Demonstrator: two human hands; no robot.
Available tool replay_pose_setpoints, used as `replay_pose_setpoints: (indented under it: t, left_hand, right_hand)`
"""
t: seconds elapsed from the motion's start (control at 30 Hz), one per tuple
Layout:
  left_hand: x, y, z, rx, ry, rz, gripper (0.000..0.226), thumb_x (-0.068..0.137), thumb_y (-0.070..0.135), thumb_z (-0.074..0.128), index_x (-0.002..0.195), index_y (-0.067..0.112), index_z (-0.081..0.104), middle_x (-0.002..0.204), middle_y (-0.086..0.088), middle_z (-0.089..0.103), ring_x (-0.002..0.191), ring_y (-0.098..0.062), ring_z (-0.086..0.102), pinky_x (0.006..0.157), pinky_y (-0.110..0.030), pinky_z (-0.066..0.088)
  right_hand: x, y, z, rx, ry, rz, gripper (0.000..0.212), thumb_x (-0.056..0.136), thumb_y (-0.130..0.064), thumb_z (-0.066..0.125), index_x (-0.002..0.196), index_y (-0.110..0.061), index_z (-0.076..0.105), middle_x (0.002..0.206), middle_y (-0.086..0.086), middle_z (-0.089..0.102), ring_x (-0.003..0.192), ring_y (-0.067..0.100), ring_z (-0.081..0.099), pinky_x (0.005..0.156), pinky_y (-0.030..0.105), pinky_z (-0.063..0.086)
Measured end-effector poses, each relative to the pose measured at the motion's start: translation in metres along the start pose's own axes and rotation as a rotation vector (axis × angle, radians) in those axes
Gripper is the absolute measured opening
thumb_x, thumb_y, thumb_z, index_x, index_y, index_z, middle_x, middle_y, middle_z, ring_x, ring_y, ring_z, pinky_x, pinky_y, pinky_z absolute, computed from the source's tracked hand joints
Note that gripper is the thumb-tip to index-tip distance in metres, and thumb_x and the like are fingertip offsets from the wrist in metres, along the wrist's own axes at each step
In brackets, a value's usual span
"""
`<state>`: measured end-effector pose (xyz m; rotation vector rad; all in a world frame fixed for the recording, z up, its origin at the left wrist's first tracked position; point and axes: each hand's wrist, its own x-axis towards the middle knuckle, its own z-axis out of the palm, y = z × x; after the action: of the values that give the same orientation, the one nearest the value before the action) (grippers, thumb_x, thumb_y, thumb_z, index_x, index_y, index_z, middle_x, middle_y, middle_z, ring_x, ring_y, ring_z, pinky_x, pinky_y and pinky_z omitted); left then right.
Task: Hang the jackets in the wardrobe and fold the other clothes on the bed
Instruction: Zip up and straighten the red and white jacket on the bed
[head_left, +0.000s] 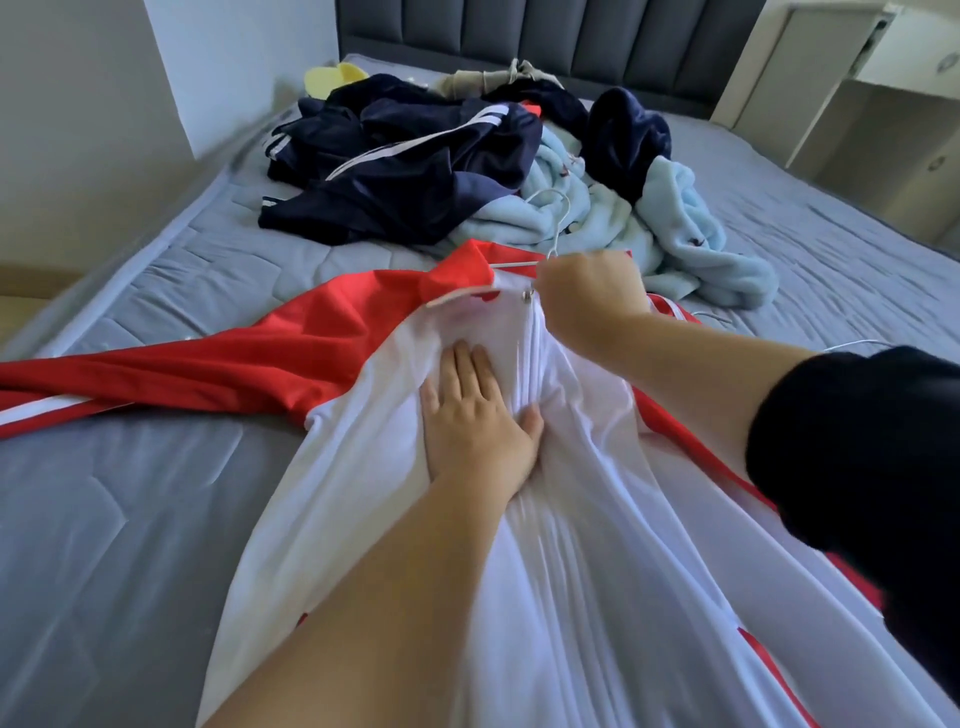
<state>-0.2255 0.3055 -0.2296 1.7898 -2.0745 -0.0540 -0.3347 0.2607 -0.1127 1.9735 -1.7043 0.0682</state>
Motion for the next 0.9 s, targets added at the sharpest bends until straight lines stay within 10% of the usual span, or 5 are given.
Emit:
replay_pose_setpoints:
  t: [0.37,0.63,0.9]
  left_hand:
    - [0.040,-0.001,0.007,-0.002,0.011,0.002,0.089,0.086,0.064,0.031,0.152,0.014,-0.001,0.160,-0.012,0.001,0.147,-0.026,-0.002,0.114,-0.053,0.001]
    - [0.046,-0.001,0.014,0.054,-0.012,0.020,0.090,0.086,0.066,0.028,0.152,0.015,-0.007,0.160,-0.013,-0.006,0.147,-0.027,-0.008,0.114,-0.052,-0.002]
    - [0.045,-0.001,0.014,0.038,0.028,0.029,0.088,0.085,0.068,0.030,0.153,0.017,0.007,0.160,-0.011,0.003,0.147,-0.027,-0.001,0.115,-0.051,0.002]
  right_hand:
    - [0.020,0.018,0.007,-0.108,0.012,-0.207,0.020,0.073,0.013,0.052,0.075,-0.006,0.055,0.068,0.007,0.052,0.059,0.026,0.049,0.052,0.028,0.029]
    - [0.072,0.042,0.005,-0.091,0.171,0.037,0.019,0.087,0.000,0.047,0.093,-0.004,0.065,0.092,0.014,0.067,0.085,0.035,0.063,0.062,0.032,0.031]
    - [0.065,0.051,0.055,0.586,-0.214,0.569,0.037,0.096,-0.014,0.042,0.132,-0.005,0.038,0.127,0.016,0.047,0.119,0.033,0.046,0.088,0.035,0.038]
